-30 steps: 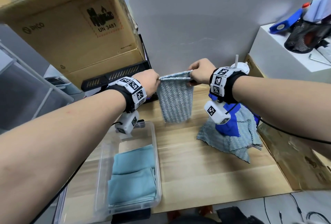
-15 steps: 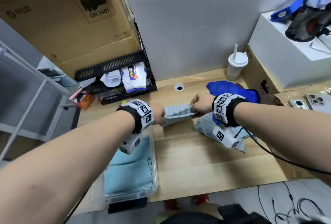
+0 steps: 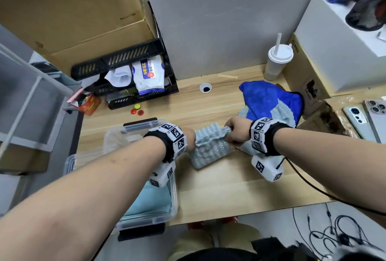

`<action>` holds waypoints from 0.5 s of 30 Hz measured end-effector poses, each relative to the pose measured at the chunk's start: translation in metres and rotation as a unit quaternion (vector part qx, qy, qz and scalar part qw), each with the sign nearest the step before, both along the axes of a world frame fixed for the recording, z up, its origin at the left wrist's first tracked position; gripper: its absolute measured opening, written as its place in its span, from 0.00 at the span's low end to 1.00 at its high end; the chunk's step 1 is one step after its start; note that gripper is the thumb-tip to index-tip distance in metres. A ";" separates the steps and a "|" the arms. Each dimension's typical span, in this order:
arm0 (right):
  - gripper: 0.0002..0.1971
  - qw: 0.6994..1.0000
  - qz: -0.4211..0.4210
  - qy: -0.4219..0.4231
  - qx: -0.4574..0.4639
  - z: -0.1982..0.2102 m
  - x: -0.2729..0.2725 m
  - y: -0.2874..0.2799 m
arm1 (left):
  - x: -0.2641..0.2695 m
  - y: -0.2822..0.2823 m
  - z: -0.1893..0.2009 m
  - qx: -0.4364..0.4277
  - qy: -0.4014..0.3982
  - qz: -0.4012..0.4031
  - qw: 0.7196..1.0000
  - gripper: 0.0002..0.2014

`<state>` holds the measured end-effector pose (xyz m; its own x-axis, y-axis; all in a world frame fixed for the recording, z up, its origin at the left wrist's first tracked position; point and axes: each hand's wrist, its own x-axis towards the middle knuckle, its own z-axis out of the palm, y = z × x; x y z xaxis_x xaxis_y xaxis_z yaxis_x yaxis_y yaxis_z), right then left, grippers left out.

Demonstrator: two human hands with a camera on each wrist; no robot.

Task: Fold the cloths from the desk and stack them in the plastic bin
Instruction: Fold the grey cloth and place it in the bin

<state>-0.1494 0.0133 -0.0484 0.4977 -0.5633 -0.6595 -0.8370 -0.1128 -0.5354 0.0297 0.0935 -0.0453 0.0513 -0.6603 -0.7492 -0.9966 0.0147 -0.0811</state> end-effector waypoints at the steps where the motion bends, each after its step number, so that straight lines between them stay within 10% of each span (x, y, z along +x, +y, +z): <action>1: 0.02 1.000 -0.010 -0.009 -0.007 -0.004 0.002 -0.004 | 0.003 -0.006 0.001 -0.011 -0.013 0.000 1.000 0.12; 15: 0.23 0.993 -0.014 0.045 -0.107 -0.117 0.047 -0.043 | 0.016 -0.059 -0.064 0.024 -0.072 0.014 0.997 0.12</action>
